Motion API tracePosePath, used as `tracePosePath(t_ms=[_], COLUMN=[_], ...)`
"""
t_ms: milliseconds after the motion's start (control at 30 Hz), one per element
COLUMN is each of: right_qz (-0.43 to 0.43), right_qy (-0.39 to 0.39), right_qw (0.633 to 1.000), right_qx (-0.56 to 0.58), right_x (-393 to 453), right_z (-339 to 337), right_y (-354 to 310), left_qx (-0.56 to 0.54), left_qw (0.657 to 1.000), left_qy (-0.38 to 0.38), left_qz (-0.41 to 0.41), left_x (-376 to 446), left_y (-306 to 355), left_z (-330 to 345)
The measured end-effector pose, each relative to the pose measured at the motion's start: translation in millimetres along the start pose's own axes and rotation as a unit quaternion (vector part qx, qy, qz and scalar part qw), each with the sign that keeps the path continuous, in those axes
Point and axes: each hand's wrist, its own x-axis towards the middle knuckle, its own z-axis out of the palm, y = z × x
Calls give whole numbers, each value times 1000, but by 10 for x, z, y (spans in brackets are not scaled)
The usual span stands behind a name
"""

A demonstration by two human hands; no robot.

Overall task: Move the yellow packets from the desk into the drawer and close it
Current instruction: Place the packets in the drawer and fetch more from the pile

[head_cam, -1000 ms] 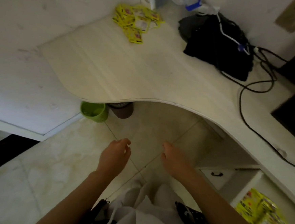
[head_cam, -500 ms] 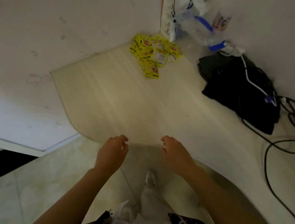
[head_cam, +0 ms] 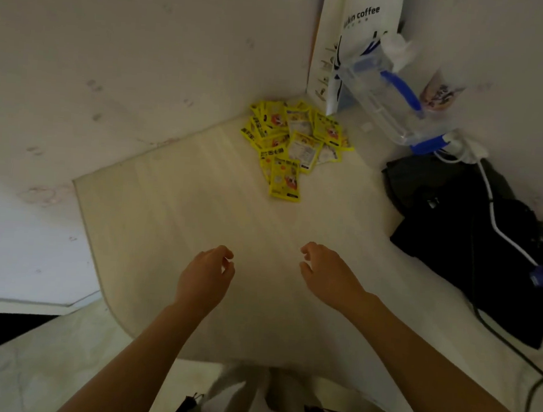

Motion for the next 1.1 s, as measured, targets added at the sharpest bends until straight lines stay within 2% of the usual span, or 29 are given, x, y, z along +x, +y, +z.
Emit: tracePosePath(t_ms=[200,400,567,767,967,1100], right_qz=[40,145,167,190,223,253], right_qy=[8,27,37,38,1,5], right_qw=[999,978,975,968,956,951], right_qx=[34,150,144,160,189,177], right_x=[556,1066,1470,1909,2243,2375], right_z=[-161,-265,-361,-461,-435,-355], right_y=[-97,-175,-238,-306,-320,-381], left_qx=[-12,-47,-86,-132,-163,-198], left_qw=[999,997,993,986,977,965], left_qy=[-37,-60,-74,-75,-85,-59], left_qz=[2,-6,-17,-66,-107,-160], left_x=[670,1312,1769,2182,2411,2538], left_y=[-1,-15,35,284,572,681], left_z=[-167,-291,-276,-163,42,134])
